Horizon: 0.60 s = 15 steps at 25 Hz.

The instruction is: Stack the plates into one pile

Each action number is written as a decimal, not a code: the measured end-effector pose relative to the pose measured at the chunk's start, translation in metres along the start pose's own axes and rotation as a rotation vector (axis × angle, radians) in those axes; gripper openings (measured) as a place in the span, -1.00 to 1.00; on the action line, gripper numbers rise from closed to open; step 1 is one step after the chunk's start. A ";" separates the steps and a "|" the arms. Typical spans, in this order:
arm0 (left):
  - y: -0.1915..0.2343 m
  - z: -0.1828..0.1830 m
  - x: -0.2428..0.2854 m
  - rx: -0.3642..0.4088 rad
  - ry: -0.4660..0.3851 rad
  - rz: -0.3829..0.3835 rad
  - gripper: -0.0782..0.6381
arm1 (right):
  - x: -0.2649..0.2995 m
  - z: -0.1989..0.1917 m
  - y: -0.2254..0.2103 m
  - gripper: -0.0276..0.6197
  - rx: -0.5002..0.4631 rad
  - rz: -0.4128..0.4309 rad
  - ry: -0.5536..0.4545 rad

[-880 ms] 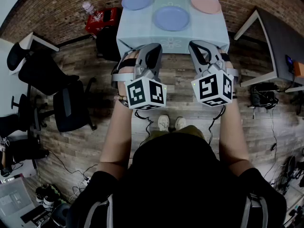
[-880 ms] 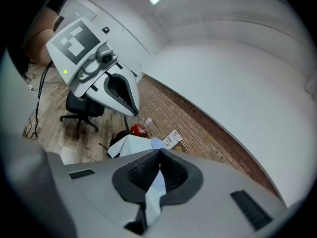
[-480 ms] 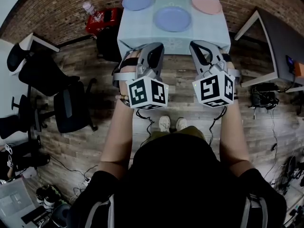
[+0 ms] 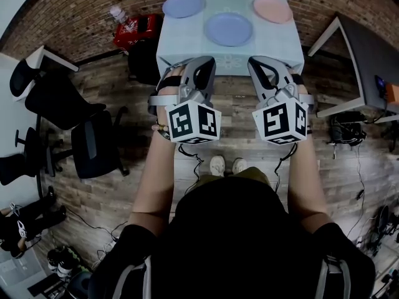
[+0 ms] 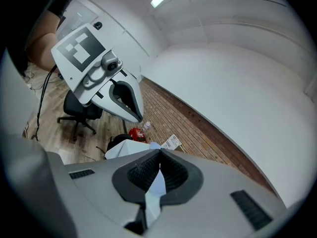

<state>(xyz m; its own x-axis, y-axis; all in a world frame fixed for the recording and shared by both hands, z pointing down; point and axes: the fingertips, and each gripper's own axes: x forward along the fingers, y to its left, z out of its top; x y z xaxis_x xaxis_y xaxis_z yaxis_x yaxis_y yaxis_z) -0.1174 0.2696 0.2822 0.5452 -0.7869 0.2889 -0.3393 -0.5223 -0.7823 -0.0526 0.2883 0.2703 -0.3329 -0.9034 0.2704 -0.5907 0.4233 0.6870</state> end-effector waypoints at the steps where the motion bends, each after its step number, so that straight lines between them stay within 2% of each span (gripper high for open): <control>1: 0.001 -0.001 0.000 0.000 -0.003 -0.002 -0.72 | 0.001 0.002 0.000 -0.81 0.001 -0.001 -0.002; 6: 0.005 -0.002 -0.002 -0.018 -0.026 -0.006 -0.72 | 0.001 0.008 0.005 -0.81 -0.020 -0.002 0.004; 15: 0.016 -0.008 -0.012 0.014 -0.063 -0.007 -0.72 | -0.001 0.027 0.012 -0.81 -0.031 -0.051 0.006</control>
<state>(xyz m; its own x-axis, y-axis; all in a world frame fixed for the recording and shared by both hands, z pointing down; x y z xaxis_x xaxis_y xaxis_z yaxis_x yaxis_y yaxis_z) -0.1360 0.2683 0.2707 0.5945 -0.7611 0.2593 -0.3254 -0.5226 -0.7881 -0.0792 0.2961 0.2597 -0.2980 -0.9243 0.2384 -0.5836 0.3741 0.7207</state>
